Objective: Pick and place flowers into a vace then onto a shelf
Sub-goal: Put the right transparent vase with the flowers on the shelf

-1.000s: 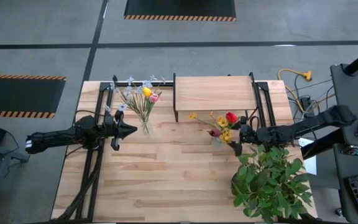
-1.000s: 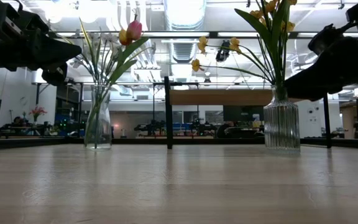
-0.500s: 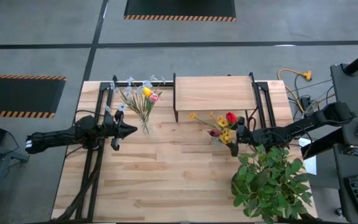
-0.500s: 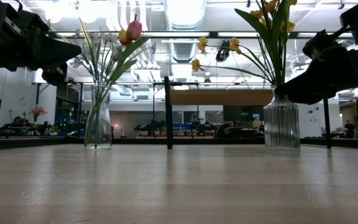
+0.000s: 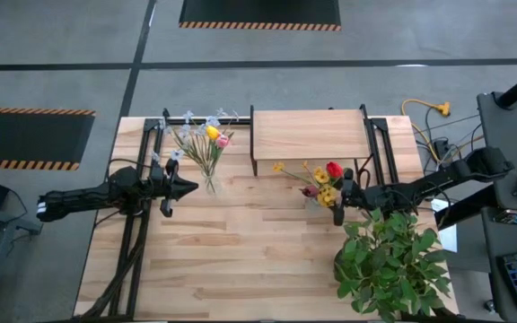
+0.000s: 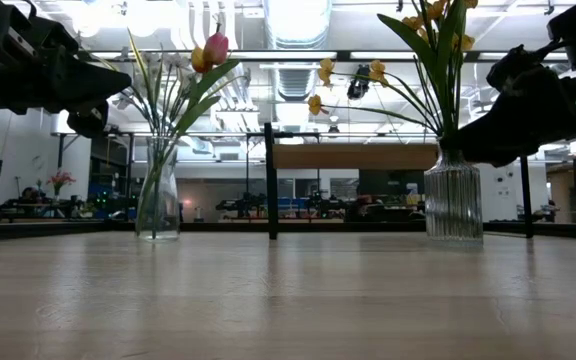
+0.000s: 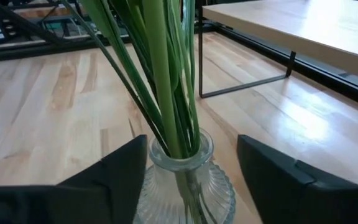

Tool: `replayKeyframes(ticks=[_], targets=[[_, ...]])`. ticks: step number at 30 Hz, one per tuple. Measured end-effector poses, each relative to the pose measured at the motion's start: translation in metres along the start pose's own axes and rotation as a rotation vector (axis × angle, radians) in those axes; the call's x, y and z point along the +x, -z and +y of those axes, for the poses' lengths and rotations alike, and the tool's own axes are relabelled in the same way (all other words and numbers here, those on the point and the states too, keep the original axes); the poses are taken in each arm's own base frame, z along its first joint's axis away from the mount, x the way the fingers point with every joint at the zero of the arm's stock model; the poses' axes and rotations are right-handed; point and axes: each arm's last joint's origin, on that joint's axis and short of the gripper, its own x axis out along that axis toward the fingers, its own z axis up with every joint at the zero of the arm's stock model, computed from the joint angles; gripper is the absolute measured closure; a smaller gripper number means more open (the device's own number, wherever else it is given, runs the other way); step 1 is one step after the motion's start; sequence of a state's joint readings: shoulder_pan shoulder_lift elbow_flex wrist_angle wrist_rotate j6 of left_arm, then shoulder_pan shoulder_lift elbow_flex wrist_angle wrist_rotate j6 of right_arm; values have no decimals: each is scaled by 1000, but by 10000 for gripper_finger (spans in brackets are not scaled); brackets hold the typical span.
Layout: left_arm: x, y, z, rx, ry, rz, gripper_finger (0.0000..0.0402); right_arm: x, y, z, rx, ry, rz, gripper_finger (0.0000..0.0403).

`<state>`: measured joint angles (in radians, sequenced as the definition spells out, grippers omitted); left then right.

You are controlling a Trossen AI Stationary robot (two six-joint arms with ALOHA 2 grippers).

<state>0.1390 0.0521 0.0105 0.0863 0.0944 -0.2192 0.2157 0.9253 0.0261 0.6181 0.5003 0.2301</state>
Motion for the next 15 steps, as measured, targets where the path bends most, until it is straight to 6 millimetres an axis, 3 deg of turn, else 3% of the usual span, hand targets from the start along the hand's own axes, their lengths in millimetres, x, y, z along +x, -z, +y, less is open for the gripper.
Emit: replayKeyframes(ticks=[11, 15], targets=[[0, 0, 0, 0, 0, 0, 402, 0, 0, 0, -6, 0, 0, 276], [0, 0, 0, 0, 0, 0, 402, 0, 0, 0, -3, -3, -1, 295]])
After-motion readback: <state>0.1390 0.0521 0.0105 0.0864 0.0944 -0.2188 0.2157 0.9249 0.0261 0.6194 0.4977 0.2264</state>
